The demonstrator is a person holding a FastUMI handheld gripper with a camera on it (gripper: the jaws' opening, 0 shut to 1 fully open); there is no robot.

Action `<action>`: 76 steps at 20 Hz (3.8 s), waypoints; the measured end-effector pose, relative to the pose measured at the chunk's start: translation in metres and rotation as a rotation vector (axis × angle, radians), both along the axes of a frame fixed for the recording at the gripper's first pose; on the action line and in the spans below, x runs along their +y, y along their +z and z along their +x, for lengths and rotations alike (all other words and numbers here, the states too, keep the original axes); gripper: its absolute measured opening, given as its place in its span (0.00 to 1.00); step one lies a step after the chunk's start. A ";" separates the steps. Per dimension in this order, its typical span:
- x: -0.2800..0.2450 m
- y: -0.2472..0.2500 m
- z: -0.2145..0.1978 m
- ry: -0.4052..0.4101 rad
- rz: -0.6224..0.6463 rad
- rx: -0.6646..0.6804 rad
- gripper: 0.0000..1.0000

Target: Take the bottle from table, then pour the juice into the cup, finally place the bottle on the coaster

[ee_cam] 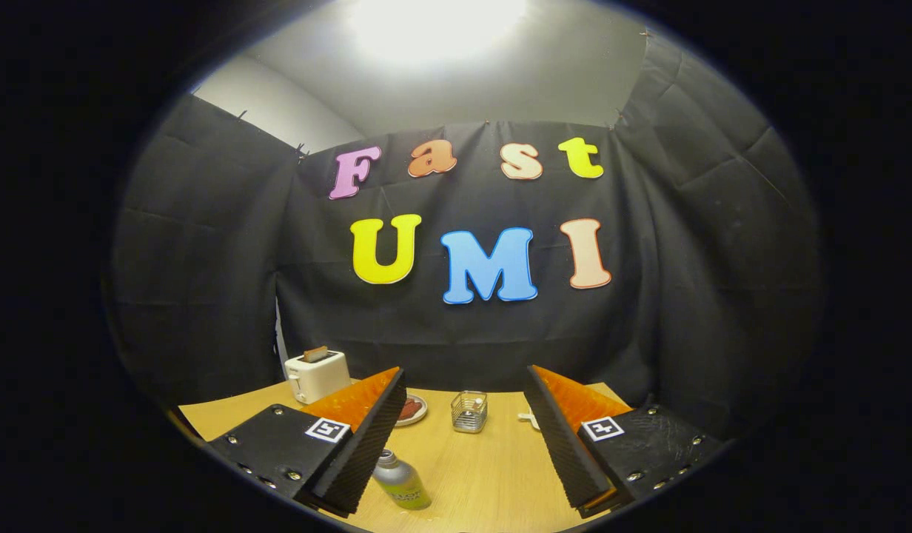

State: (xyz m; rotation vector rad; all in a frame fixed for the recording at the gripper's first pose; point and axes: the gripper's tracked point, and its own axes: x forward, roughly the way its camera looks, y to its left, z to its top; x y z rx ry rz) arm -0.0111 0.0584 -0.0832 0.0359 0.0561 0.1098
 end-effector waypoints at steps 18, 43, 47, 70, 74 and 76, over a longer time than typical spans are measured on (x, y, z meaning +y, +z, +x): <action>0.086 -0.162 0.023 0.007 0.031 0.100 0.99; 0.132 -0.209 0.079 0.064 -0.252 0.154 0.81; 0.165 -0.201 0.085 0.137 -0.400 0.141 0.81; 0.191 -0.222 0.094 0.194 -1.054 0.109 0.81; 0.195 -0.218 0.094 0.195 -1.146 0.065 0.81; 0.198 -0.217 0.093 0.197 -1.197 0.042 0.81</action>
